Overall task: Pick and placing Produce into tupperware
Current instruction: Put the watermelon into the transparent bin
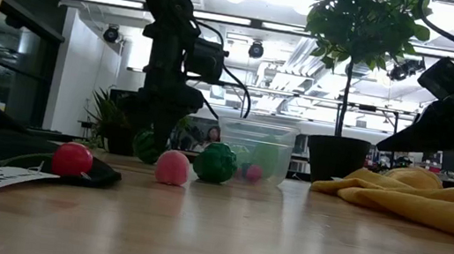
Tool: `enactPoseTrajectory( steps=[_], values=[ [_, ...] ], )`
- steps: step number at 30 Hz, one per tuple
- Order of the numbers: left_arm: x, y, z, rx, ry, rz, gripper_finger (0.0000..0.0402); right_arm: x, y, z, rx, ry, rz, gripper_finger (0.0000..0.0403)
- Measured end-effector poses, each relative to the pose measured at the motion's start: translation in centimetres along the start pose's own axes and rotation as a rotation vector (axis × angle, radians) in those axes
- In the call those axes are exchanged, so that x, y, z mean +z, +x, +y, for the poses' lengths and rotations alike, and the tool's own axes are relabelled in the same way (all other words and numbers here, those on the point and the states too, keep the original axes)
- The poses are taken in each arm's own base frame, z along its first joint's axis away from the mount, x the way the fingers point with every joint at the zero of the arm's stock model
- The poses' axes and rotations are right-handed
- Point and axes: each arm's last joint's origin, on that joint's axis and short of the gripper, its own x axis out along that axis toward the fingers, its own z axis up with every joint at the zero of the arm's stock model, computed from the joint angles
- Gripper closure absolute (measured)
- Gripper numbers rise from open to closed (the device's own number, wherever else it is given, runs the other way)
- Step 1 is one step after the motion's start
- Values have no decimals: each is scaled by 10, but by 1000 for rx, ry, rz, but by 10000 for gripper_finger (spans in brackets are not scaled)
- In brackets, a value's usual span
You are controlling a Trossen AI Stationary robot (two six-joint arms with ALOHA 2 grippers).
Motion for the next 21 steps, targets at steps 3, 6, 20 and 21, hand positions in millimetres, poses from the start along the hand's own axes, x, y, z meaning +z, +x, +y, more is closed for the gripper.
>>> enactPoseTrajectory(
  steps=[3, 6, 20, 21],
  values=[
    [0, 0, 0, 0, 0, 0, 119, 0, 0, 0, 0, 0, 0, 289],
    [0, 0, 0, 1, 0, 3, 118, 0, 0, 0, 0, 0, 0, 289],
    [-6, -8, 1, 7, -2, 21, 117, 0, 0, 0, 0, 0, 0, 289],
    [-6, -9, 1, 7, -2, 22, 118, 0, 0, 0, 0, -1, 1, 289]
  ],
)
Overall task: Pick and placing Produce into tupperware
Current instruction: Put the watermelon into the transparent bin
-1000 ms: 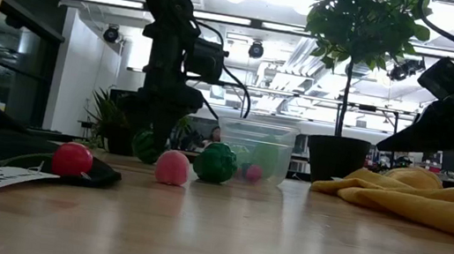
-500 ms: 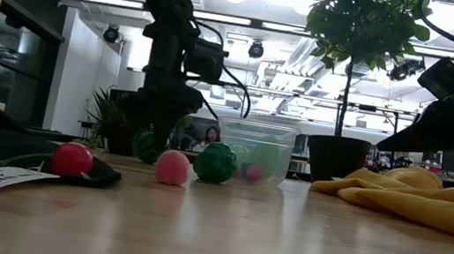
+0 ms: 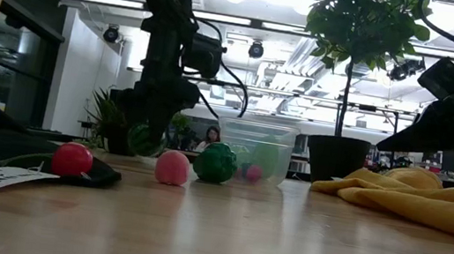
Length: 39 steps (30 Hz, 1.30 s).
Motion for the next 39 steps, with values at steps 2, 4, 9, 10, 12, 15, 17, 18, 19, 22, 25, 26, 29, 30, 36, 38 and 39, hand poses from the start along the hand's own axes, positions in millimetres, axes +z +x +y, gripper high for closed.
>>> enactPoseTrajectory(
  steps=[2, 4, 9, 10, 12, 15, 17, 18, 19, 22, 25, 26, 29, 30, 36, 38, 39],
  values=[
    [0, -1, 0, -1, 0, -4, 118, 0, 0, 0, 0, 0, 0, 289],
    [-1, -2, 0, -2, 0, -4, 116, 0, 0, 0, 0, 0, 0, 289],
    [-2, -9, 0, -10, 2, -19, 114, 0, 0, 0, 0, 0, 0, 289],
    [-2, -11, 0, -13, 2, -27, 114, 0, 0, 0, 0, 0, 0, 289],
    [-3, -15, 0, -19, 4, -43, 113, 0, 0, 0, 0, 0, 0, 289],
    [-5, -23, 0, -30, 7, -76, 113, 0, 0, 0, 0, 0, 0, 289],
    [-7, -29, 0, -35, 7, -95, 113, 0, 0, 0, 0, 0, 0, 289],
    [-7, -32, 0, -37, 7, -104, 113, 0, 0, 0, 0, 0, 0, 289],
    [-8, -34, 0, -40, 8, -113, 113, 0, 0, 0, 0, 0, 0, 289],
    [-10, -41, 0, -48, 9, -135, 112, 0, 0, 0, 0, 0, 0, 289],
    [-12, -47, 0, -56, 11, -157, 112, 0, 0, 0, 0, 0, 0, 289],
    [-13, -49, 0, -58, 12, -162, 112, 0, 0, 0, 0, 0, 0, 289],
    [-15, -55, 0, -65, 14, -181, 112, 0, 0, 0, 0, 0, 0, 289],
    [-16, -57, 1, -67, 15, -188, 112, 0, 0, 0, 0, 0, 0, 289],
    [-20, -72, 1, -93, 22, -260, 112, 0, 0, 0, 0, 0, 0, 289],
    [-22, -78, 1, -103, 25, -288, 112, 0, 0, 0, 0, 0, 0, 289],
    [-22, -81, 1, -108, 27, -302, 112, 0, 0, 0, 0, 0, 0, 289]
  ],
)
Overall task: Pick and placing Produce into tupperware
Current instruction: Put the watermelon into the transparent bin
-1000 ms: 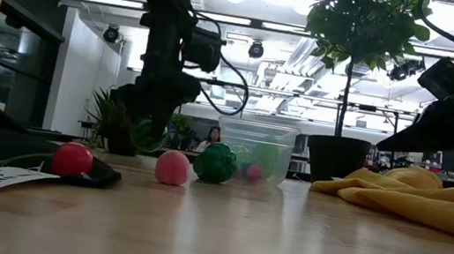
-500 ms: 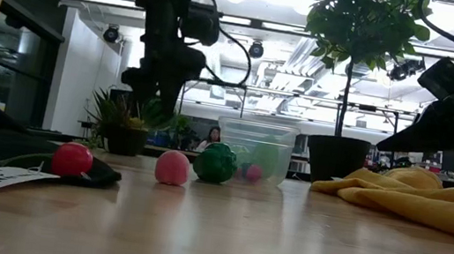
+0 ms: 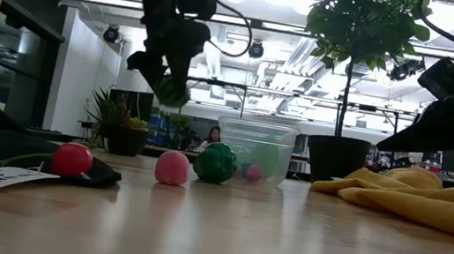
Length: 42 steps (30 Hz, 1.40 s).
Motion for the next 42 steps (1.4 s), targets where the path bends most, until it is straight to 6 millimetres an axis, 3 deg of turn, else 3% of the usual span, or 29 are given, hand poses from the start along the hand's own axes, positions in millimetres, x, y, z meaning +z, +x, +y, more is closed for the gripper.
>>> enactPoseTrajectory(
  steps=[17, 32, 42],
  values=[
    [-2, -44, -3, -69, 72, -209, 112, 0, 0, 0, 0, 0, 0, 289],
    [5, -51, -7, -60, 366, -319, 112, 0, 0, 0, 0, 0, 0, 289],
    [10, -53, -21, -76, 543, -426, 112, 0, 0, 0, 0, 0, 0, 289]
  ],
)
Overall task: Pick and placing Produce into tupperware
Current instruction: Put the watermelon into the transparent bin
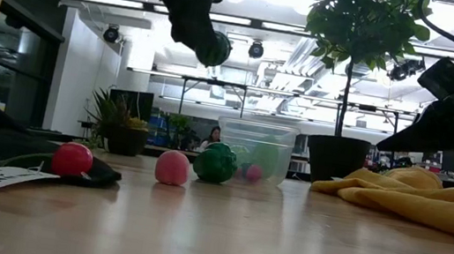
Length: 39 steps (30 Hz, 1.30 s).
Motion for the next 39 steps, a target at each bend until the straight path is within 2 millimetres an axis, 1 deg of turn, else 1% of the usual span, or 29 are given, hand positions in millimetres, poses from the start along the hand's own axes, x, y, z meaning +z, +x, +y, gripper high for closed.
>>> enactPoseTrajectory(
  steps=[6, 11, 18, 20, 22, 25, 34, 39],
  values=[
    [2, 0, -2, -3, 25, -17, 112, 0, 0, 0, 0, 0, 0, 289],
    [3, 7, -4, -13, 32, -23, 112, 0, 0, 0, 0, 0, 0, 289],
    [6, 13, -13, -33, 79, -37, 112, 0, 0, 0, 0, 0, 0, 289],
    [9, 17, -14, -36, 89, -58, 112, 0, 0, 0, 0, 0, 0, 289],
    [8, 22, -18, -55, 97, -46, 112, 0, 0, 0, 0, 0, 0, 289],
    [11, 29, -18, -73, 97, -28, 112, 0, 0, 0, 0, 0, 0, 289],
    [30, 47, -17, -113, 98, -29, 112, 0, 0, 0, 0, 0, 0, 289],
    [33, 62, -27, -142, 146, -3, 112, 0, 0, 0, 0, 0, 0, 289]
  ],
)
